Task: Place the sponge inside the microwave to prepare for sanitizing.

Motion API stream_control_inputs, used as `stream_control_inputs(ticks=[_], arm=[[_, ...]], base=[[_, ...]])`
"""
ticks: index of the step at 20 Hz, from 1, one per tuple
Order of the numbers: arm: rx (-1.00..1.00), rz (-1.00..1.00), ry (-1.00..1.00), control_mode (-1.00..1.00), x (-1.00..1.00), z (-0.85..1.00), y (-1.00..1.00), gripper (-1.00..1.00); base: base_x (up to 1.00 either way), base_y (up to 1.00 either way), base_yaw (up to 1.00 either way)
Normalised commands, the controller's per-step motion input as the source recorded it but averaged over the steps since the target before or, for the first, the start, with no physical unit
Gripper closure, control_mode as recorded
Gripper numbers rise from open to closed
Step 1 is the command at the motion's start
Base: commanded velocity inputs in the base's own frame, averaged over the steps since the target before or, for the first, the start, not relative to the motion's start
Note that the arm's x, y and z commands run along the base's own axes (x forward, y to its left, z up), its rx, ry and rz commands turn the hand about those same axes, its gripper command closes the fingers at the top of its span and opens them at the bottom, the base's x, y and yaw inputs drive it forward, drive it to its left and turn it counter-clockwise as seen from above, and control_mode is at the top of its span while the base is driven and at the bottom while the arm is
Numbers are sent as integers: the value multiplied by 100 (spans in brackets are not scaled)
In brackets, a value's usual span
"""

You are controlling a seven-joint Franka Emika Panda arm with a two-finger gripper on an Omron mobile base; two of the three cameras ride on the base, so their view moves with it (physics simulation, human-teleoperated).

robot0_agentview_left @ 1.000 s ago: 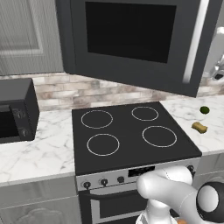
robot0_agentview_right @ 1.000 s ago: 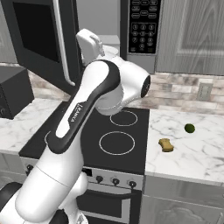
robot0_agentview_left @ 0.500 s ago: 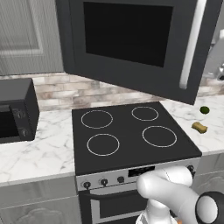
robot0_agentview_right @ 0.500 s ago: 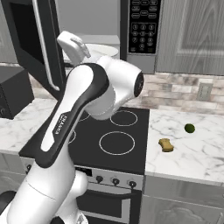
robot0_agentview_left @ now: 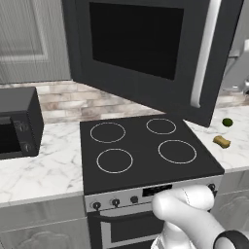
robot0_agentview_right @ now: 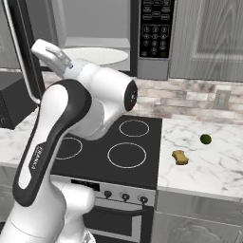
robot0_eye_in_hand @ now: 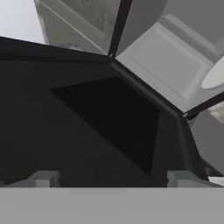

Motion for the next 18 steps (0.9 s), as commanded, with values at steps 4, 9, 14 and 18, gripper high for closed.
stream_control_inputs(ticks=[4,9,14,18], arm=[[-2,0,-3,-100,-44,0,40,-100],[-4,0,-1,-100,-36,0,39,-100],[-7,0,-2,-100,-31,-3,45,-100],[-7,0,0,-100,-22,-1,38,-100]], base=[[0,0,0],[0,0,0],[0,0,0],[0,0,0]])
